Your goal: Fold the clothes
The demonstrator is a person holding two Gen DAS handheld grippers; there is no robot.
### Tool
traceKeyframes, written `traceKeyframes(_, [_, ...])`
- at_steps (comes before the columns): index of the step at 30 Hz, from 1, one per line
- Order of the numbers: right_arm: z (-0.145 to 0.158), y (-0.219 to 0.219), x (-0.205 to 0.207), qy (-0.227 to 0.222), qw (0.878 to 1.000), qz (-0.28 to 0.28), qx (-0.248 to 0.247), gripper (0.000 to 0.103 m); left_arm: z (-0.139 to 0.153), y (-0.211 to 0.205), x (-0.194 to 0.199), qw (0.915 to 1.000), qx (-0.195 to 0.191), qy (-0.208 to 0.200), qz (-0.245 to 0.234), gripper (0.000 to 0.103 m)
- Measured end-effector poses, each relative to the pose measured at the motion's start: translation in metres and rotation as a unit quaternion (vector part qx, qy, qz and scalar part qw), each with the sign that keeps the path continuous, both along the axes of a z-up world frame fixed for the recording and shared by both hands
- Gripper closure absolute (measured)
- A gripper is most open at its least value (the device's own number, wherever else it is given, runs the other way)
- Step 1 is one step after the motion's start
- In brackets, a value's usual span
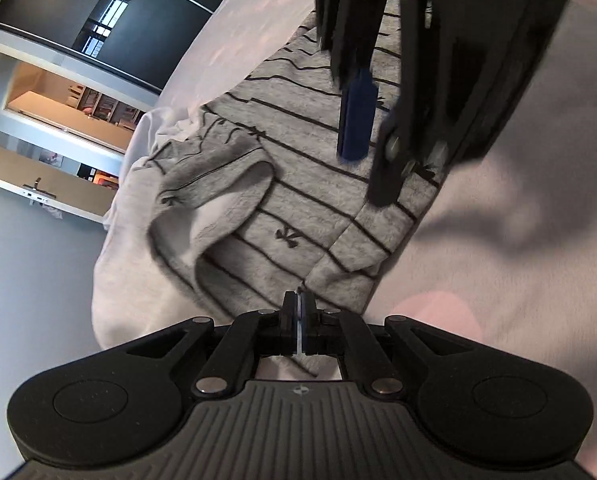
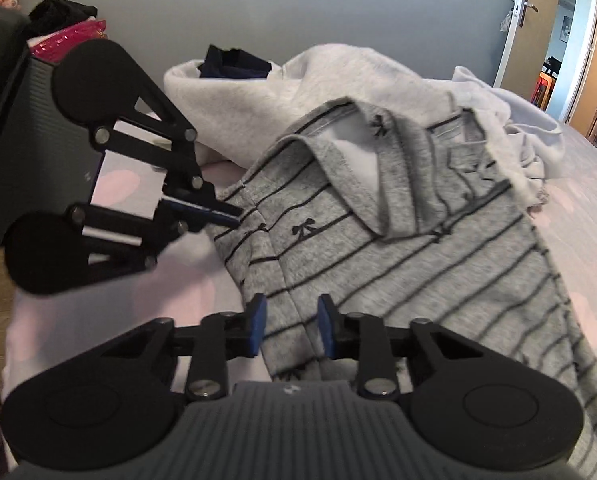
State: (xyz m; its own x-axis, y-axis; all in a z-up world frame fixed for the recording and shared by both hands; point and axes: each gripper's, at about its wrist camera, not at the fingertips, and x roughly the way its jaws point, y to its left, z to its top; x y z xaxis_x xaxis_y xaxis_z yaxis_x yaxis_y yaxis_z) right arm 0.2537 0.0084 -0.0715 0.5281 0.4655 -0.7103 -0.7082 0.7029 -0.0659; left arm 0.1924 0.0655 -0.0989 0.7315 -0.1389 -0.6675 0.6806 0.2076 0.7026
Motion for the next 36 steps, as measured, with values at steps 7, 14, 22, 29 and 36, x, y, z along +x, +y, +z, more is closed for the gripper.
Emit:
traceKeyframes(7, [-0.023, 0.012, 0.016, 0.019, 1.000, -0.006, -0.010, 0.095, -0.008, -0.003, 0.005, 0.9997, -0.015, 0.009, -0.015, 0.086])
traceKeyframes(14, [-0.002, -0.002, 0.008, 0.007, 1.000, 0.007, 0.021, 0.103, 0.004, -0.003, -0.002, 0.9981, -0.041, 0.000, -0.046, 0.080])
traceKeyframes(22, [0.031, -0.004, -0.019, -0.052, 0.996, 0.075, -0.007, 0.103, 0.011, -0.010, -0.016, 0.9952, -0.022, -0.029, -0.091, 0.069])
traceKeyframes(29, [0.033, -0.007, -0.037, -0.079, 0.990, 0.105, -0.053, 0.103, 0.009, -0.004, -0.014, 0.9965, -0.001, -0.005, -0.084, 0.097])
traceKeyframes(36, [0.018, 0.003, -0.030, -0.048, 0.990, 0.106, -0.077, 0.103, 0.008, 0.006, -0.024, 0.9962, 0.026, 0.017, -0.081, 0.099])
